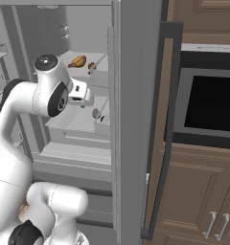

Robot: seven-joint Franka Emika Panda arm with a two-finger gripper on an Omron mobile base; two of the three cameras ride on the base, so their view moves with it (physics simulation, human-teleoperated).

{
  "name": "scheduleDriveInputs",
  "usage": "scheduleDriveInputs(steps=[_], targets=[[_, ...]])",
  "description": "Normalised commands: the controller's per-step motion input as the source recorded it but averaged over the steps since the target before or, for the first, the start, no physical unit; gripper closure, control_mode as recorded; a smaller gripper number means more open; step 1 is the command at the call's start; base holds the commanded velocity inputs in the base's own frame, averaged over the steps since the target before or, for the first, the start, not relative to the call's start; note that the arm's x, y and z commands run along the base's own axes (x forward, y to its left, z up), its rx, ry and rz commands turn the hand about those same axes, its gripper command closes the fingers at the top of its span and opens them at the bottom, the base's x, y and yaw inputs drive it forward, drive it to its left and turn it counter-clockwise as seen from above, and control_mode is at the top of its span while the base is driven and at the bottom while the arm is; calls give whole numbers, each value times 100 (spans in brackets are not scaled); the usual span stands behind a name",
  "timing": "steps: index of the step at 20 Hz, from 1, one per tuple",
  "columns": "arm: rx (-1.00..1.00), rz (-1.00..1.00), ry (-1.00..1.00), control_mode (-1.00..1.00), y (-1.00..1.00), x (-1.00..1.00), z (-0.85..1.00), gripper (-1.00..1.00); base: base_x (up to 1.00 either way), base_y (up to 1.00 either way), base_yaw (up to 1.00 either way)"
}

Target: Place one eggplant and one chicken drumstick in each tupperware on the nearby counter, to pack two identical lunches.

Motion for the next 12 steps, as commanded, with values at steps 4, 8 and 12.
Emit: scheduleDriveInputs(steps=[4,8,12], targets=[[0,-1,-11,-100,8,0,48,-100,0,0,0],[0,-2,-1,-100,9,11,33,-100,0,0,0],[0,-2,0,-100,9,20,18,-100,0,0,0]])
